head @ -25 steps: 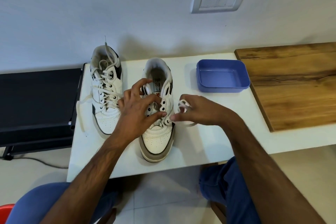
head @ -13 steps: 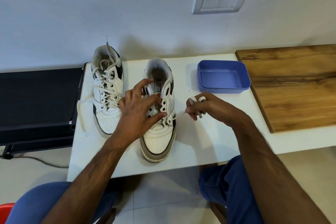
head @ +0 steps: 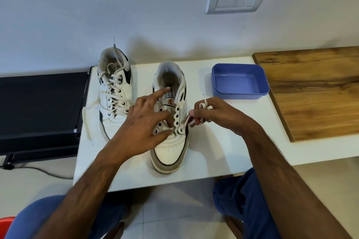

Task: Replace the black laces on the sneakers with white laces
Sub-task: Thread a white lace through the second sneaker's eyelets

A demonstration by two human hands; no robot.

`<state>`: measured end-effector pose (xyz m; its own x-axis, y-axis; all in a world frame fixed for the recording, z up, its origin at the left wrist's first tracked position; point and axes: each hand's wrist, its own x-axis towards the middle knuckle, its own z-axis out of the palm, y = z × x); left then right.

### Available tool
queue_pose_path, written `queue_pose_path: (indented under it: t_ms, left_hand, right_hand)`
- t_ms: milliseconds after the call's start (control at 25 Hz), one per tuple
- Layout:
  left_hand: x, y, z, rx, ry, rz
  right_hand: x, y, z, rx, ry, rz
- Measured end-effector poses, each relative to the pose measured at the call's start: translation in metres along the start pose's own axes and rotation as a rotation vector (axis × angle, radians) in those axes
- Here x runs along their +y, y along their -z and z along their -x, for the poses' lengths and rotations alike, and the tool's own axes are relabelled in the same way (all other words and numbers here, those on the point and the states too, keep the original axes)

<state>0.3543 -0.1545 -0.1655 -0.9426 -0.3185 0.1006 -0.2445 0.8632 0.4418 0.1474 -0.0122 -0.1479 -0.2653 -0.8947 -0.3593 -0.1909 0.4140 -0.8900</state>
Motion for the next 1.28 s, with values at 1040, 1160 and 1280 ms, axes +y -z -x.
queue_pose_path:
  t_ms: [1040, 1160, 1280]
  left_hand:
    - [0.026, -0.041, -0.002, 0.103, 0.231, 0.089]
    - [0.017, -0.04, 0.001, 0.127, 0.149, 0.077]
    - [0.009, -0.035, 0.002, 0.174, 0.063, 0.068]
  right_hand:
    - [-0.03, 0.032, 0.021, -0.145, 0.659, -1.203]
    - [-0.029, 0.015, 0.014, 0.008, 0.457, -1.018]
    - [-0.019, -0.005, 0.004, 0.163, 0.136, -0.241]
